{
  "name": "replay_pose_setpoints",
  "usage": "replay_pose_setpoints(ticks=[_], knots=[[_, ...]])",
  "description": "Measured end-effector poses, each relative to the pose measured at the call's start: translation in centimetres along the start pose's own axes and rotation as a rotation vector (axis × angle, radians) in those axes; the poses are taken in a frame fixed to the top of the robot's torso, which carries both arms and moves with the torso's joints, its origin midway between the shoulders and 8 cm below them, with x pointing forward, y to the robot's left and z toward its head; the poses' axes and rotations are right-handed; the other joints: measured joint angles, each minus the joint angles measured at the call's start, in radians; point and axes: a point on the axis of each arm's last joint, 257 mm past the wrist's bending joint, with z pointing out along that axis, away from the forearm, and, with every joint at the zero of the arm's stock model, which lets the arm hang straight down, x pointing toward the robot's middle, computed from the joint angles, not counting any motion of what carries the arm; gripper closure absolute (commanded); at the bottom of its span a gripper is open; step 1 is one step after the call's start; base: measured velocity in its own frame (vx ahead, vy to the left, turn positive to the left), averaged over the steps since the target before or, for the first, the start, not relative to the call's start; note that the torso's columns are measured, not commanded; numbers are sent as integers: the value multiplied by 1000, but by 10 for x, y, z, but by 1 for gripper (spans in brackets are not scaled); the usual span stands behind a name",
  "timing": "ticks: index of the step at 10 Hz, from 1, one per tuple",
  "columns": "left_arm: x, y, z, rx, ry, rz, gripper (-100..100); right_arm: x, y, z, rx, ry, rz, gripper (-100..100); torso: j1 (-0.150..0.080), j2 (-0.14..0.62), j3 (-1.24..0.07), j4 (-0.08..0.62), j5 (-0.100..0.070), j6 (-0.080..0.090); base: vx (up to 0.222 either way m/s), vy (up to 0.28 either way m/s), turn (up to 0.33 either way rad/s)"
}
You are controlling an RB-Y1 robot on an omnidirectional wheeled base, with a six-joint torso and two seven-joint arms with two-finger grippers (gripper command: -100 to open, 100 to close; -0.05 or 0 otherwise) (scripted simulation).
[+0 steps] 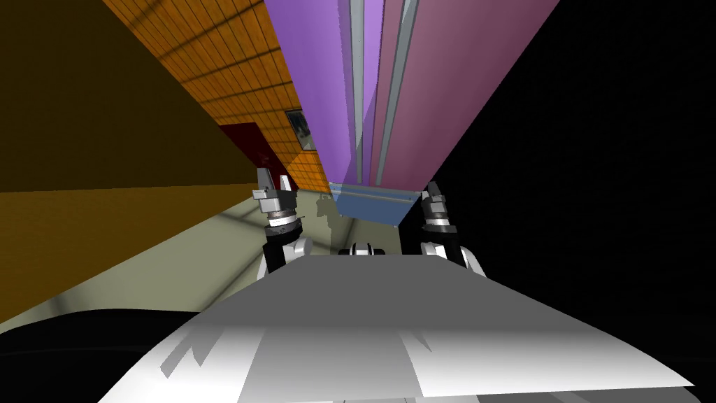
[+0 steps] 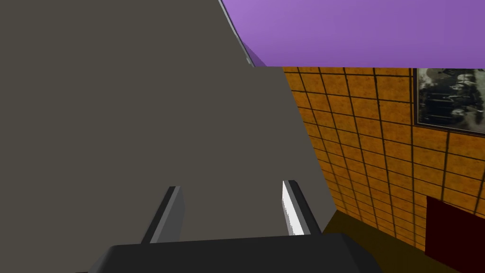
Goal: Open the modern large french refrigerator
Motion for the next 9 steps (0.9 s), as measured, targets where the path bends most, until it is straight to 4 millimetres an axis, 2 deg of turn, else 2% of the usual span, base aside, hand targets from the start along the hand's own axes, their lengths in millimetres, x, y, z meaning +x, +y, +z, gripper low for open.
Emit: replay_pose_setpoints(ticks=[5, 9], knots=[[0, 0, 0, 0, 0, 0, 0, -3, -26, -4, 55, 27, -209, -100, -2, 2, 1, 1, -1, 0, 68, 93, 64], [0, 0, 0, 0, 0, 0, 0, -7, -54, -8, 111, 54, -400, -100, 0, -2, -1, -1, 0, 0, 80, 90, 57]])
